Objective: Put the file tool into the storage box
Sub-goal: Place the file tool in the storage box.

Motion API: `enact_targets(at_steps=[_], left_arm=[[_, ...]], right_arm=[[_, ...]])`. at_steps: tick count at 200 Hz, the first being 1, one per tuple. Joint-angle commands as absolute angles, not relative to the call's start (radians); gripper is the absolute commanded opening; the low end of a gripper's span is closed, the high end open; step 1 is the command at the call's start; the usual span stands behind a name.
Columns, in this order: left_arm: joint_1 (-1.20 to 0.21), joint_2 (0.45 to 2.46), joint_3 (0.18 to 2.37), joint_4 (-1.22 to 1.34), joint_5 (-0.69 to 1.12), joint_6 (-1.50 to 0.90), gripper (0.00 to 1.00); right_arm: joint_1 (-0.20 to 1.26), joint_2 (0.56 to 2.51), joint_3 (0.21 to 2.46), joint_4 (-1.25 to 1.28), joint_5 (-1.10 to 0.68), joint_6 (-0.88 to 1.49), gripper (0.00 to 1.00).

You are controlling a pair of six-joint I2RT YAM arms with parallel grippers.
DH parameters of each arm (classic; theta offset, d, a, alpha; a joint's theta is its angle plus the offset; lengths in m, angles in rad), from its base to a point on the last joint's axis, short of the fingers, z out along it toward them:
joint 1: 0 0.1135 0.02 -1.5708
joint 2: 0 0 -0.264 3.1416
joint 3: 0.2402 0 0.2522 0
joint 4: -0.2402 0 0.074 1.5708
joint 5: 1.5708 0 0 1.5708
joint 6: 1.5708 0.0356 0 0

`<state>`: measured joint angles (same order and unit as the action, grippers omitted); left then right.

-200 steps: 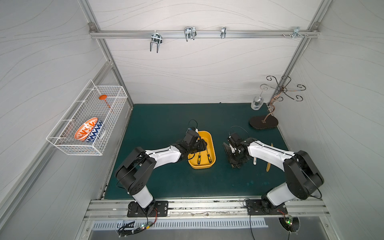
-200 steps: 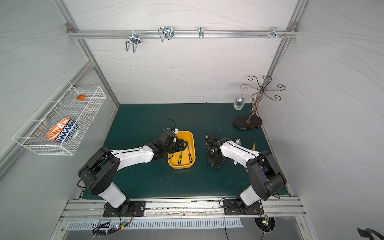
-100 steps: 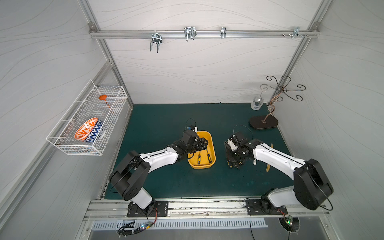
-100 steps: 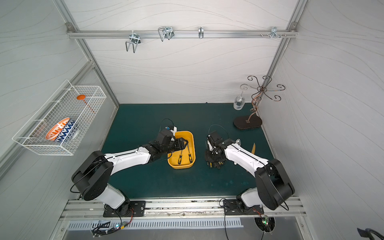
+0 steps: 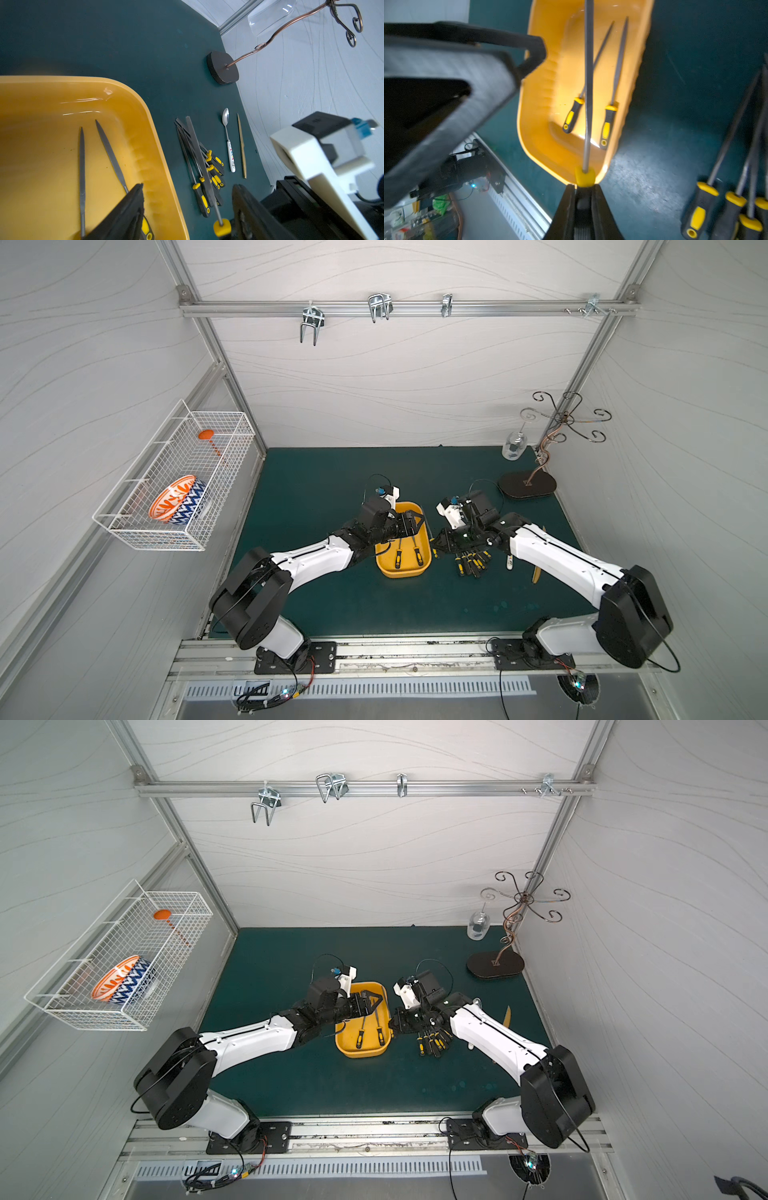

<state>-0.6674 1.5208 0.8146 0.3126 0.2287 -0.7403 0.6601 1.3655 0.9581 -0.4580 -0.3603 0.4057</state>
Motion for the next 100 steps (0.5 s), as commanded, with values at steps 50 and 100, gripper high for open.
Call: enact_targets(at_steps=[50, 100], left_arm=[[-0.664, 1.503, 0.804, 0.37, 0.247, -0.748, 0.34], [-0.662, 1.5, 0.794, 0.326, 0.217, -0.73, 0.0]], right_arm=[[0.711, 1.404, 1.039, -0.432, -0.388, 0.382, 0.11], [0.71, 1.401, 1.032, -0.43, -0.366, 0.398, 0.25]])
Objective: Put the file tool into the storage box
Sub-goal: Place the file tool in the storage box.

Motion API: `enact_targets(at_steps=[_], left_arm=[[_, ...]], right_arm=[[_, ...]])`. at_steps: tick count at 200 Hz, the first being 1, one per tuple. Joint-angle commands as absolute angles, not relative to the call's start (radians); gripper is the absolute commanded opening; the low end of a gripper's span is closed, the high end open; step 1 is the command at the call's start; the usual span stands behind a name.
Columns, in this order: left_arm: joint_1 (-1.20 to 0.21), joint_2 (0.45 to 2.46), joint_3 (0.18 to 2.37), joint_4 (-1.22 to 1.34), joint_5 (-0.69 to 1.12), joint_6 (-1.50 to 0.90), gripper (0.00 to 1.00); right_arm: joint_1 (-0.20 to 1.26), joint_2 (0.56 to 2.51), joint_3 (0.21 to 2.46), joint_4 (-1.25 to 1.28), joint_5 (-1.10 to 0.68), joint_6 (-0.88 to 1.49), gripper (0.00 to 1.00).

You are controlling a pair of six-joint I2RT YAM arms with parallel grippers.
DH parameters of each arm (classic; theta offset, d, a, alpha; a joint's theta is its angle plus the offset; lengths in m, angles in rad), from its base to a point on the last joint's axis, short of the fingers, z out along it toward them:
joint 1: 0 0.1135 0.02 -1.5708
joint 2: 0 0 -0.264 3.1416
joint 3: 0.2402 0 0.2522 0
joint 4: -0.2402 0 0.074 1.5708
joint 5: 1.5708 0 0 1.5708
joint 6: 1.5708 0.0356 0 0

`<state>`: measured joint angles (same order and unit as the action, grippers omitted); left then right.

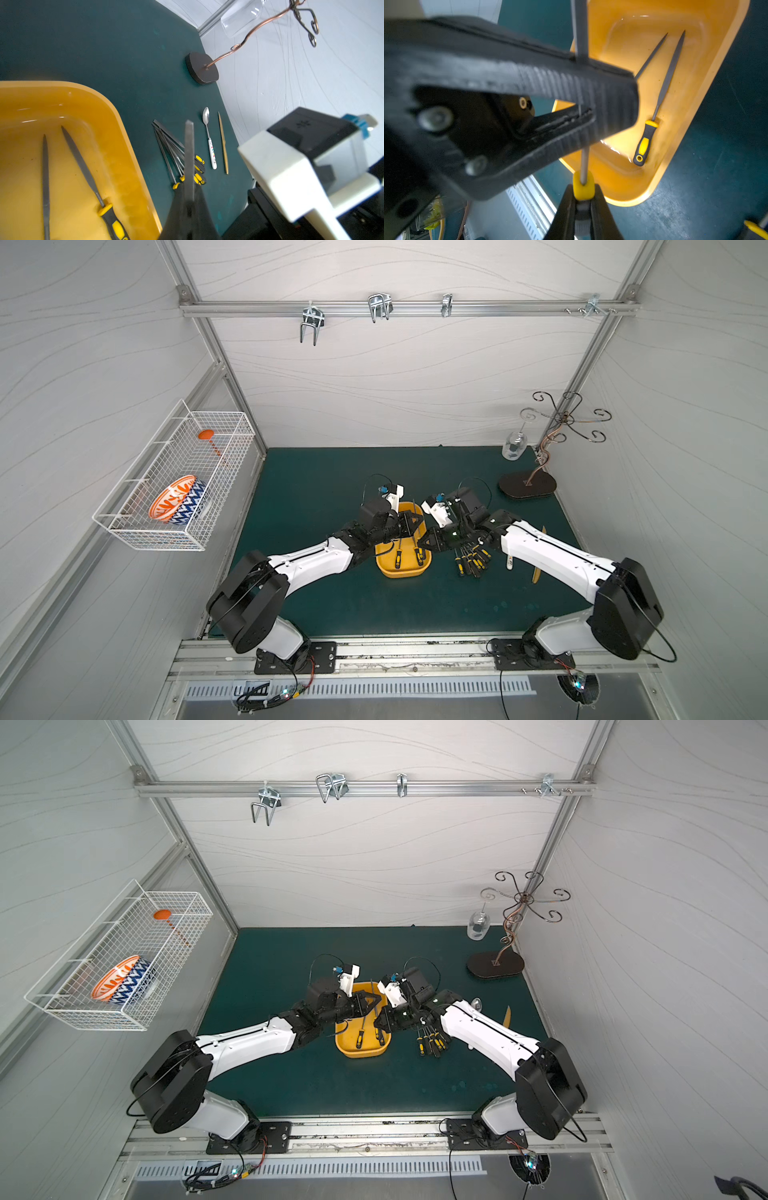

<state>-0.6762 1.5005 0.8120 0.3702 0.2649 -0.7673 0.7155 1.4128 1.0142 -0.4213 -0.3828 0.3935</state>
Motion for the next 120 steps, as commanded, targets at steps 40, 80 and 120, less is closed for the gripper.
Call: enact_targets(at_steps=[40, 80, 120], left_arm=[[-0.662, 1.558, 0.795, 0.295, 0.169, -0.706, 0.0], [-0.662, 1.679, 0.829, 0.284, 0.187, -0.706, 0.0], [-0.663, 1.714, 0.842, 0.259, 0.171, -0.703, 0.09]], right_arm=[[0.711, 1.364, 0.989, -0.445, -0.228, 0.412, 0.4], [0.71, 1.347, 0.962, -0.52, -0.078, 0.413, 0.4], [0.677, 1.355, 0.908, -0.561, -0.041, 0.456, 0.4]])
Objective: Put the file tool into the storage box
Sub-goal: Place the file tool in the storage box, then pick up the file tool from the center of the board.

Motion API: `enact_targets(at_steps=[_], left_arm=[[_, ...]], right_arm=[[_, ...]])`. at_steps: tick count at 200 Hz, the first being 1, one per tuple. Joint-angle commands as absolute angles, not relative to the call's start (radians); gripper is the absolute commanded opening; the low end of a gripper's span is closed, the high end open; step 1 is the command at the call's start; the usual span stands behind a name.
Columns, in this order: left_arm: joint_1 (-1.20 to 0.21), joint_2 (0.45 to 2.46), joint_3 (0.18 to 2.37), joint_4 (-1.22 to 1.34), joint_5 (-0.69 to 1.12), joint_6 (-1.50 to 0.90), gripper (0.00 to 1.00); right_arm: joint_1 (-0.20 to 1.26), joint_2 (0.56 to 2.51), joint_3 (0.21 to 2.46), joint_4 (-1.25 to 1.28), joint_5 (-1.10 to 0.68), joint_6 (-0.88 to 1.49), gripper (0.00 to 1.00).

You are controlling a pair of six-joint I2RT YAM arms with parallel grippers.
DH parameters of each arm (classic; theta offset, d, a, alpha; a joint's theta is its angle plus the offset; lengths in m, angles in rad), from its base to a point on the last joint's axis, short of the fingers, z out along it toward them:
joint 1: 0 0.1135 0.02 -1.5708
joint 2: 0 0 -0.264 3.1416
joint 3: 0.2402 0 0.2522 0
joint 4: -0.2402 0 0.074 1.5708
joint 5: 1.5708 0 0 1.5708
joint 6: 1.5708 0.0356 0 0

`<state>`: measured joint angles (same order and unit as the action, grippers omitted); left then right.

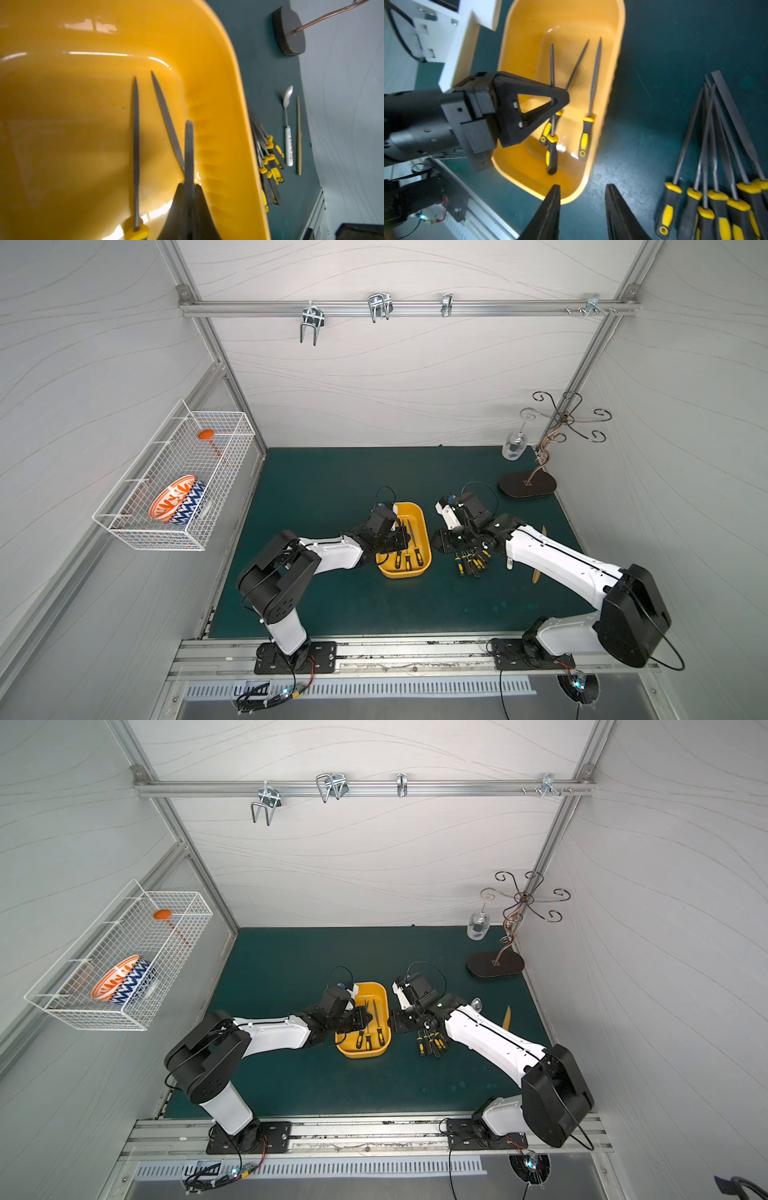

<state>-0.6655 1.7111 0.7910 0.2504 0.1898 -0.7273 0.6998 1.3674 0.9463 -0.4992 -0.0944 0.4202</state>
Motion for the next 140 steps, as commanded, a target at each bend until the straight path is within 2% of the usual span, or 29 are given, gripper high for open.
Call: enact_targets(at_steps=[1, 12, 24, 44, 91, 140], left_arm=[[-0.664, 1.714, 0.843, 0.259, 0.171, -0.703, 0.1], [-0.663, 1.707, 0.841, 0.258, 0.167, -0.701, 0.25], [-0.664, 1.699, 0.84, 0.258, 0.167, -0.7, 0.37], [-0.663, 1.683, 0.846, 0.252, 0.163, -0.695, 0.49], [-0.664, 1.616, 0.89, 0.201, 0.148, -0.667, 0.52], [-0.664, 1.536, 0.845, 0.192, 0.099, -0.65, 0.52]], right_arm=[[0.676, 1.356, 0.906, -0.561, -0.041, 0.457, 0.4], [0.667, 1.351, 0.894, -0.561, -0.041, 0.463, 0.4], [0.655, 1.349, 0.887, -0.561, -0.045, 0.465, 0.4], [0.639, 1.354, 0.881, -0.566, -0.049, 0.47, 0.4], [0.618, 1.404, 0.88, -0.598, -0.053, 0.476, 0.4], [0.59, 1.439, 0.877, -0.621, -0.046, 0.472, 0.4]])
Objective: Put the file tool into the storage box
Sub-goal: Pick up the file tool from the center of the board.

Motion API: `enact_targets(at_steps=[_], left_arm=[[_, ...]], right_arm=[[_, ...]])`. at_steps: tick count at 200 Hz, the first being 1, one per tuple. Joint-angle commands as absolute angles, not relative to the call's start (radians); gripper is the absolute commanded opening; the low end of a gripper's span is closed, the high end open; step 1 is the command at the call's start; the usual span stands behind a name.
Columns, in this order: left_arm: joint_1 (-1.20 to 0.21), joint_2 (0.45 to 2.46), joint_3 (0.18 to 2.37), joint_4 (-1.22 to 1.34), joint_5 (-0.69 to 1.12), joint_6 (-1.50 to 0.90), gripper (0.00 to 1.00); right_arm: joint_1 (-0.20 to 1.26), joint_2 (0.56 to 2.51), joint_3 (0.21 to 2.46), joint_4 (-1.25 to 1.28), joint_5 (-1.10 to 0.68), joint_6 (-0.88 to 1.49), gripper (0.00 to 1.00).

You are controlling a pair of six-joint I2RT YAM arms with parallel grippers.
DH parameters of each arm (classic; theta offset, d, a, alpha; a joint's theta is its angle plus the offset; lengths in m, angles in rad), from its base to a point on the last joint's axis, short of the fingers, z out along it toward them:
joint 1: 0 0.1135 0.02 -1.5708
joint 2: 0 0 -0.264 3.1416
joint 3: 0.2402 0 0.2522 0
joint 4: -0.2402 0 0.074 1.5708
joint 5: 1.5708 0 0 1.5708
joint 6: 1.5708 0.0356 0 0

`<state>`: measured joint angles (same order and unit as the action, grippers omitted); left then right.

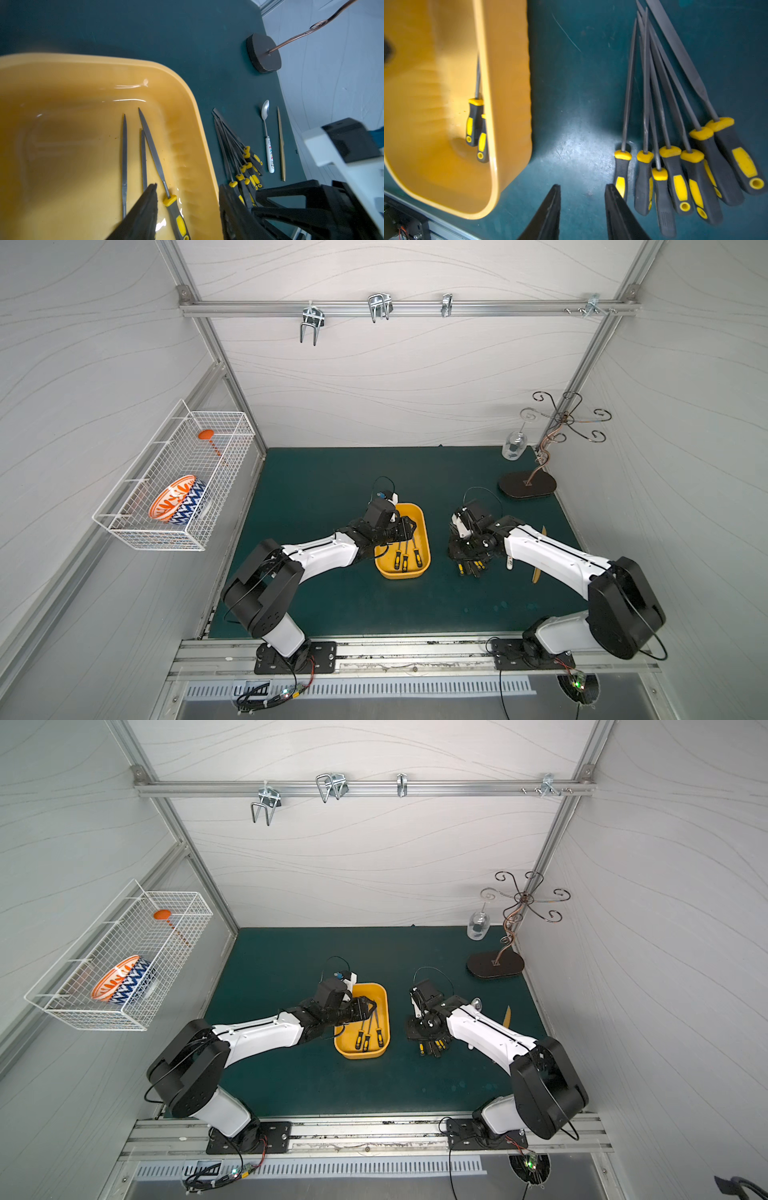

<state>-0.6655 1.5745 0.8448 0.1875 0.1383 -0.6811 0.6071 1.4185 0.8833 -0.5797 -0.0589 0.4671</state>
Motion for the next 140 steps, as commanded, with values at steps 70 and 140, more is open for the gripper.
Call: enact_targets(at_steps=[70, 140], left_arm=[[-0.663, 1.543, 0.827, 0.204, 0.098, -0.653, 0.52], [-0.663, 1.556, 0.831, 0.205, 0.102, -0.655, 0.52]], right_arm=[[0.58, 1.472, 0.868, -0.649, -0.047, 0.484, 0.4], [0.566, 1.474, 0.858, -0.664, -0.048, 0.483, 0.42]])
